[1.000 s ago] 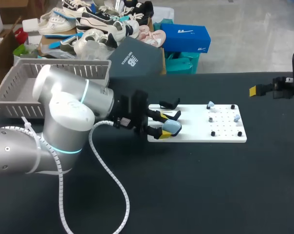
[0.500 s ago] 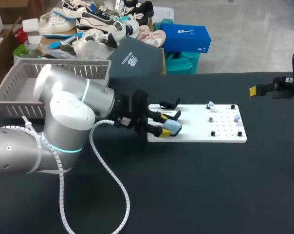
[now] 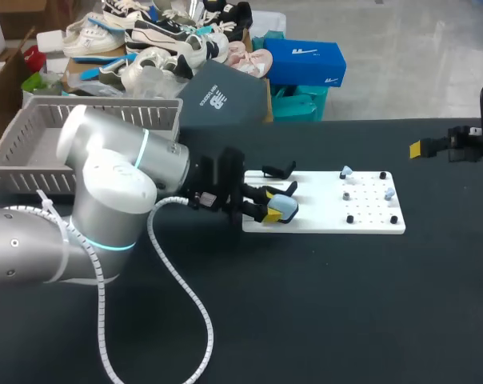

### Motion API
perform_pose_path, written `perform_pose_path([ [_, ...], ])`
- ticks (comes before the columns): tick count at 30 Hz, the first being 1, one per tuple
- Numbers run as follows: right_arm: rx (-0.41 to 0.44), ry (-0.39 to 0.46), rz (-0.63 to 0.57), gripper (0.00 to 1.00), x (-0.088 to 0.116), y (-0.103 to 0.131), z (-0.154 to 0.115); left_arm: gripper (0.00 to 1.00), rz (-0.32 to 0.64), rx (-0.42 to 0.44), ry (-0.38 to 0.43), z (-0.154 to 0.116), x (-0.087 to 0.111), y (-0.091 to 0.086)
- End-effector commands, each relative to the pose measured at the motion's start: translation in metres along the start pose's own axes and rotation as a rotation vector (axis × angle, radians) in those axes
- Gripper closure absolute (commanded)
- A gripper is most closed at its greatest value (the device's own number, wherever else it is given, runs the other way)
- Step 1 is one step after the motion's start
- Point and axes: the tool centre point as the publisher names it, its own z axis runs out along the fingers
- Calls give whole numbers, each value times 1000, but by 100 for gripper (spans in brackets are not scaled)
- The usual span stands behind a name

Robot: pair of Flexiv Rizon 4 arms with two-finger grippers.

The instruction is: Pick up each earbud case from the left stands, insert the matching earbuds, close the lid, and place the case in the box.

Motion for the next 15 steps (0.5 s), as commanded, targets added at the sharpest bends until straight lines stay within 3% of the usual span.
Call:
perform_pose_path([
  [1, -3, 0, -1, 0, 0, -1, 0, 77, 0, 10, 1, 1, -1, 3],
  [3, -3, 0, -1, 0, 0, -1, 0, 88, 1, 11, 1, 2, -1, 3],
  [7, -3, 0, -1, 0, 0, -1, 0, 100, 0, 11, 0, 2, -1, 3],
  [15, -3, 0, -1, 0, 0, -1, 0, 100, -5, 9, -15, -3, -4, 4],
])
